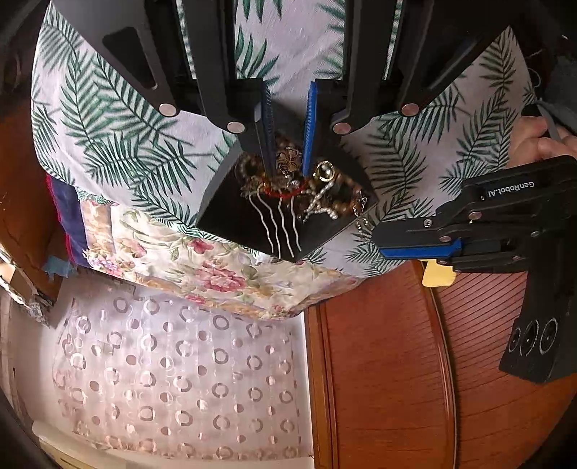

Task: Organize jewelry
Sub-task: 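Lower the earrings into the black box with the left tool while the right tool drops the charm in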

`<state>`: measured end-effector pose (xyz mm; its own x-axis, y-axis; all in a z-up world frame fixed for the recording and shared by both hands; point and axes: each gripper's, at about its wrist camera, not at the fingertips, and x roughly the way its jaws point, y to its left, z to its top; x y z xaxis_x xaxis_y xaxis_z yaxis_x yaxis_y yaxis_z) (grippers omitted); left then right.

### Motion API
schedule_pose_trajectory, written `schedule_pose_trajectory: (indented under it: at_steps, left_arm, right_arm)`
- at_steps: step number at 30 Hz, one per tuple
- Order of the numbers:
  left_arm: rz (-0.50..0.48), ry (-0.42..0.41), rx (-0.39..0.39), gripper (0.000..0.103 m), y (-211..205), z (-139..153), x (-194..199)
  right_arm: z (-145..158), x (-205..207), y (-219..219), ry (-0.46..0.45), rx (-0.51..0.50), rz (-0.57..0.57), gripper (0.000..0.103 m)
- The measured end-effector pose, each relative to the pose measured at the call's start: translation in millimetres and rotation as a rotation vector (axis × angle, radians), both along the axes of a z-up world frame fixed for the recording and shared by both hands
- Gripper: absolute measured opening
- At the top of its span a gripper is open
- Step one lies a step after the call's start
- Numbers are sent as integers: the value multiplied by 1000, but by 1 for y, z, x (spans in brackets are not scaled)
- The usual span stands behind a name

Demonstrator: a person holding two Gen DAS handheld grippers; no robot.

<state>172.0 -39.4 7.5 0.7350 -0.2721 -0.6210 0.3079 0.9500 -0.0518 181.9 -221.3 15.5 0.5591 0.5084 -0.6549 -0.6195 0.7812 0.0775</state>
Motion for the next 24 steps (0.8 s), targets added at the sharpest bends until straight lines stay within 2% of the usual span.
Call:
schedule_pose_trajectory:
  at_steps: [8, 16, 18, 19, 20, 24]
  left_arm:
    - [7, 33, -1, 15, 0, -11, 35]
    - [-1, 29, -4, 15, -3, -6, 54]
    - [-2, 26, -5, 15, -3, -4, 58]
    - [-3, 25, -5, 15, -4, -3, 59]
    - [-5, 23, -6, 15, -5, -2, 61]
    - [-10, 24, -9, 15, -7, 0, 67]
  right_arm:
    - [-15, 23, 6, 36, 7, 15, 17]
    - [-23, 30, 8, 58, 14, 12, 18]
    - [-23, 30, 8, 58, 10, 13, 30]
    - [-23, 30, 8, 55, 13, 12, 41]
    - [-22, 29, 7, 51, 21, 9, 44]
    - [-19, 28, 1, 43, 29, -5, 44]
